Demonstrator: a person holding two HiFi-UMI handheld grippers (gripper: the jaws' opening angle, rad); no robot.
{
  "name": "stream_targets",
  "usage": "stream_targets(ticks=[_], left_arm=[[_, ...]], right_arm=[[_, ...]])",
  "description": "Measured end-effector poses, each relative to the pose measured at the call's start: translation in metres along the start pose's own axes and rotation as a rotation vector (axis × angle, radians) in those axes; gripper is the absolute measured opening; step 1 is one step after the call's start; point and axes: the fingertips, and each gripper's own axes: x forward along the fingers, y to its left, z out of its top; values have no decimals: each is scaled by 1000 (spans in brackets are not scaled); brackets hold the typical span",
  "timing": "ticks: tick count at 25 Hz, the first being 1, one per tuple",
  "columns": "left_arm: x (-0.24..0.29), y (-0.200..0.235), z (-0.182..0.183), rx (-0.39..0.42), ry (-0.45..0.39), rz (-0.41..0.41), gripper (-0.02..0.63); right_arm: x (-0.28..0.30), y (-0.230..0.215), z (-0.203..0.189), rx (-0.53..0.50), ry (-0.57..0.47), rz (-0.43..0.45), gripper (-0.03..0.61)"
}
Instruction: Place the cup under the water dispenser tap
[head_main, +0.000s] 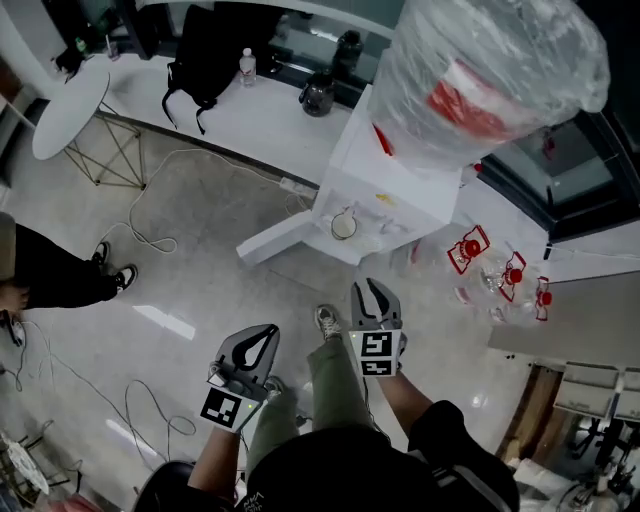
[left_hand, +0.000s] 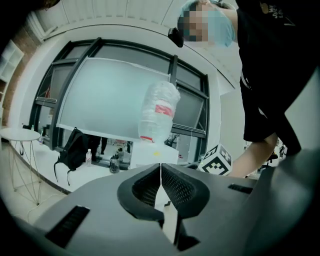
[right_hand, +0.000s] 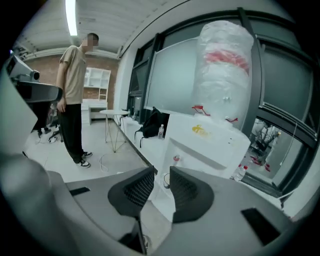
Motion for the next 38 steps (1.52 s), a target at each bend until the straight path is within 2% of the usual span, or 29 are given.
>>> stream_targets(ticks=[6, 15, 22, 27, 38], left_arm=[[-20, -33, 44, 48, -46, -36, 21], [-66, -78, 65, 123, -38, -106, 21], [-114, -91, 70, 148, -54, -106, 21], [-144, -98, 72, 154, -63, -94, 21], [-182, -102, 71, 169, -89, -89, 20]], right_arm=[[-81, 21, 23, 88, -58, 32, 87], [-174, 26, 46, 128, -165, 5, 64], [-229, 44, 53, 161, -223, -15, 55], [-263, 64, 61, 191, -278, 12, 49], [-306, 99, 68, 220, -348, 41, 44]])
